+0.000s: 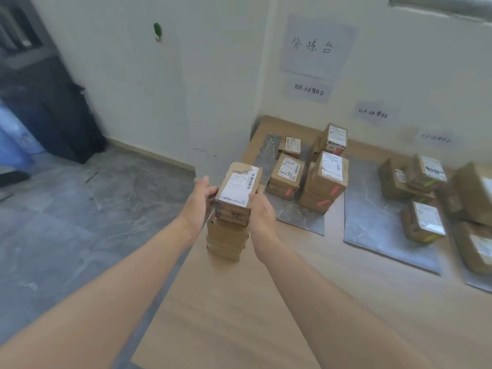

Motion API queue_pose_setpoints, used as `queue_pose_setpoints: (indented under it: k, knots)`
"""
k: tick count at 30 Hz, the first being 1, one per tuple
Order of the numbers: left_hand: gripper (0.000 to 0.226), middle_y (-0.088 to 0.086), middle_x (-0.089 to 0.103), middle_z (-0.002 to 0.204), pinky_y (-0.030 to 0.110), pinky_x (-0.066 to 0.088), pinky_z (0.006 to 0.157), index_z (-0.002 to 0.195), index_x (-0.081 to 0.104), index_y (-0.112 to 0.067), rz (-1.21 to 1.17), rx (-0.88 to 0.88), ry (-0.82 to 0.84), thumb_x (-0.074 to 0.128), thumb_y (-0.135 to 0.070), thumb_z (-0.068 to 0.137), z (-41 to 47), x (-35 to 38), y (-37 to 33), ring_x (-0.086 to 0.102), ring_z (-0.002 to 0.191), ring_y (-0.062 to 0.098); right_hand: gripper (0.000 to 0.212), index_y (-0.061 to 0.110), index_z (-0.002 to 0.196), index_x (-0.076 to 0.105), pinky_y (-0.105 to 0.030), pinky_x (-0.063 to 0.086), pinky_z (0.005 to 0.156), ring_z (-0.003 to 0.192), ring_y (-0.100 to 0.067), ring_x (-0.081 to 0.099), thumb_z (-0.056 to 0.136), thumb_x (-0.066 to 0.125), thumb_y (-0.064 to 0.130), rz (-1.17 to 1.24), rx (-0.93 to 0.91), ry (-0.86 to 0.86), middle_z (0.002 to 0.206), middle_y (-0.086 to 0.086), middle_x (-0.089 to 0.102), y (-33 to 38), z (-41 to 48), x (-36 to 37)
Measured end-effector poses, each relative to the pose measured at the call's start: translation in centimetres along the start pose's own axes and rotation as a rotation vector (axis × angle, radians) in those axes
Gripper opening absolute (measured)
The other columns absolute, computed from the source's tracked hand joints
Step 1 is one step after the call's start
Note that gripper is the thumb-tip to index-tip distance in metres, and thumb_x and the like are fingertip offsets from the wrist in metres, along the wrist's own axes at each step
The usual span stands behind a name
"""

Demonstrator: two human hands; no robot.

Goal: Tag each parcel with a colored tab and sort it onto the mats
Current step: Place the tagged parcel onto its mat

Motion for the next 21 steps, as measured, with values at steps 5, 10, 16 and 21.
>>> queue_pose_setpoints:
  k: [5, 10, 16, 21]
  knots:
    - [0.052, -0.003, 0.073, 0.107, 0.028, 0.045, 0.093, 0.109, 0.066, -0.024, -0.029, -0.016, 0.029, 0.023, -0.052, 0.106, 0.4, -0.3, 0.2, 0.064, 0.108, 0.012, 0.035, 0.033, 0.134, 0.061, -0.027, 0.049, 0.09, 0.112, -0.005, 0.061, 0.103, 0.043, 0.033, 0.054, -0.017, -0.029, 0.124, 0.014, 0.067, 0.5, -0.7, 0.7]
    - [0.056, -0.002, 0.076, 0.104, 0.033, 0.046, 0.102, 0.114, 0.068, -0.018, -0.045, 0.025, 0.061, 0.026, -0.054, 0.104, -0.6, -0.2, -1.3, 0.064, 0.112, 0.02, 0.031, 0.035, 0.132, 0.057, -0.013, 0.04, 0.07, 0.094, 0.013, 0.054, 0.107, 0.042, 0.024, 0.12, -0.049, -0.057, 0.106, 0.023, 0.062, 2.0, -2.0, -0.2]
    - [0.06, -0.001, 0.076, 0.102, 0.043, 0.042, 0.11, 0.104, 0.071, -0.018, 0.013, 0.131, 0.104, 0.022, -0.052, 0.105, -3.2, 1.7, -3.5, 0.065, 0.107, 0.023, 0.031, 0.032, 0.134, 0.058, -0.013, 0.038, 0.071, 0.098, 0.009, 0.054, 0.107, 0.043, 0.029, 0.139, -0.11, -0.088, 0.121, 0.015, 0.063, 3.7, -4.0, -2.8]
    - [0.06, -0.006, 0.076, 0.094, 0.046, 0.043, 0.109, 0.104, 0.07, -0.016, 0.058, 0.178, 0.145, 0.022, -0.053, 0.105, -6.2, 4.7, -5.0, 0.066, 0.103, 0.022, 0.025, 0.03, 0.115, 0.066, -0.023, 0.047, 0.082, 0.111, -0.008, 0.063, 0.103, 0.044, 0.03, 0.129, -0.19, -0.12, 0.111, 0.017, 0.071, 5.0, -6.4, -6.3]
Point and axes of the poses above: each hand's wrist, its own z-axis towards the middle knuckle, its own x-axis out of the palm, y = z × x, the point moved 2 cm from there along z, towards the middle knuckle
